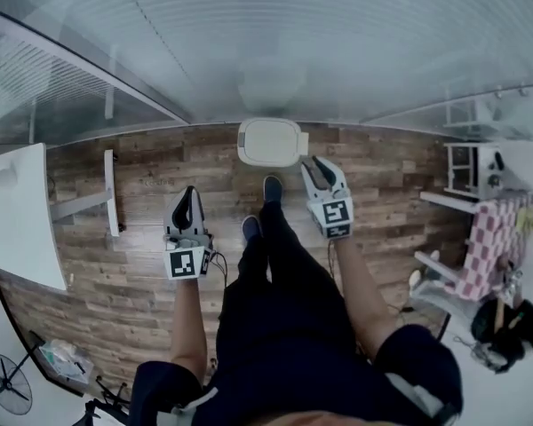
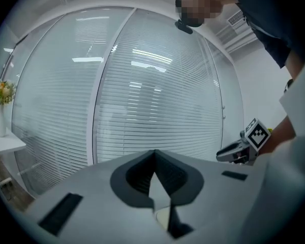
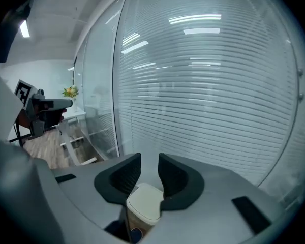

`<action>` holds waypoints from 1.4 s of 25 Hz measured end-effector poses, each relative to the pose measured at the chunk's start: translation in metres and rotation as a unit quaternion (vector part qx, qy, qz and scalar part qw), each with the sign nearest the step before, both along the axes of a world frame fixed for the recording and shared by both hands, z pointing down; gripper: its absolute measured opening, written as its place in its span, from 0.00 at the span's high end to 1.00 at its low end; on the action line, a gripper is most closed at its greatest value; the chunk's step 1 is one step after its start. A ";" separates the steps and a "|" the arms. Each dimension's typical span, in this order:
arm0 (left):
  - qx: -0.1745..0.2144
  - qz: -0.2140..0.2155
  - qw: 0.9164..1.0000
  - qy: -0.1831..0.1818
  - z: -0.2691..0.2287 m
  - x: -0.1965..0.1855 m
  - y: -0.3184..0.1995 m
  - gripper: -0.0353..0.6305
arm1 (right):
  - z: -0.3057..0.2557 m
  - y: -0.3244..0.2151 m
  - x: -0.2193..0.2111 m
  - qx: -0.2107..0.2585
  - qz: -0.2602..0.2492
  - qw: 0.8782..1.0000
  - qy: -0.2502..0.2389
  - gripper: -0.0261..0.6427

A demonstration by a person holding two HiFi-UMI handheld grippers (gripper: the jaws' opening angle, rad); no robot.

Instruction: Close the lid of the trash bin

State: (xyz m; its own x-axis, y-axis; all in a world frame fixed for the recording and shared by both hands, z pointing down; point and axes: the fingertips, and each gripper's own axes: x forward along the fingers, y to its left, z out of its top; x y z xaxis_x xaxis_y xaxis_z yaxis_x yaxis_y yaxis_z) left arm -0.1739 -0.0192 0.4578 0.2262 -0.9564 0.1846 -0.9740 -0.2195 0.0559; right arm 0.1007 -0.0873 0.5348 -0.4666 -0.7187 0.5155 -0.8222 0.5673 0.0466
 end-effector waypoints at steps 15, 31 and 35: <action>0.031 -0.016 0.999 0.030 -0.067 -0.006 0.056 0.94 | -0.100 0.082 0.080 0.074 0.125 0.987 -0.066 0.75; 0.051 0.028 0.997 0.041 -0.091 0.024 0.101 0.94 | -0.147 0.150 0.105 0.121 0.160 0.975 -0.099 0.71; 0.046 0.026 0.998 0.035 -0.092 0.019 0.107 0.94 | -0.140 0.157 0.107 0.120 0.162 0.976 -0.080 0.71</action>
